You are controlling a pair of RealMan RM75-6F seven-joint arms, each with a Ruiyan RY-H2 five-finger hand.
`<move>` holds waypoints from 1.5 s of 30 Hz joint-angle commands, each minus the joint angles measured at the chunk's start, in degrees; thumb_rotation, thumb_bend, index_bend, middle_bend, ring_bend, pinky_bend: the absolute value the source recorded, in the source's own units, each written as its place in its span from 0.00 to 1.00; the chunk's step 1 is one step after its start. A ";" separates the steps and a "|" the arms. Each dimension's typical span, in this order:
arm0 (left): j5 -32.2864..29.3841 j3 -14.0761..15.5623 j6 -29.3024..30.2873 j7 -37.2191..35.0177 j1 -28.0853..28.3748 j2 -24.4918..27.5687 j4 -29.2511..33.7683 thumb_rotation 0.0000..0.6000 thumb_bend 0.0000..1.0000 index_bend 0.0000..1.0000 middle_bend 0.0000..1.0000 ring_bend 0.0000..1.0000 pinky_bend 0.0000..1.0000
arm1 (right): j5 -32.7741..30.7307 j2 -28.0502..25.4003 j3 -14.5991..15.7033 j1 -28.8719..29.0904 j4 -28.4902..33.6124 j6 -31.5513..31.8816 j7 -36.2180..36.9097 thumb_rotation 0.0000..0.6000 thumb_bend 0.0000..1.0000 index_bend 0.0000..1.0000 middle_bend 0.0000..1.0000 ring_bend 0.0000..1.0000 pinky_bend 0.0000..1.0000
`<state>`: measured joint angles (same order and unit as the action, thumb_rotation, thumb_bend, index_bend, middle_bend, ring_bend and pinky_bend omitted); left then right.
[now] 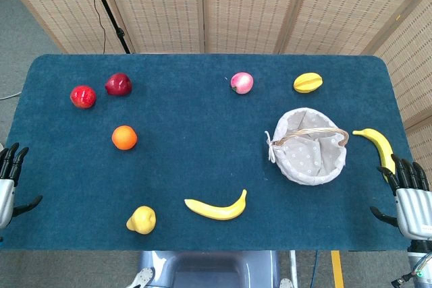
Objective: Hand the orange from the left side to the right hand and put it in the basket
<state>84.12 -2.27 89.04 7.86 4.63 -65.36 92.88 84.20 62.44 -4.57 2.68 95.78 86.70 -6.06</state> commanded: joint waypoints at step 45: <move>-7.24 -8.02 -28.07 -18.21 20.46 -21.75 -37.38 1.00 0.00 0.07 0.00 0.00 0.00 | 0.88 -1.62 -0.11 -0.85 0.11 1.18 4.11 1.00 0.00 0.22 0.04 0.00 0.00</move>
<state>77.27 -9.95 63.65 -8.31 22.68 -84.28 58.79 85.10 60.83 -4.68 1.84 95.89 87.91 -1.98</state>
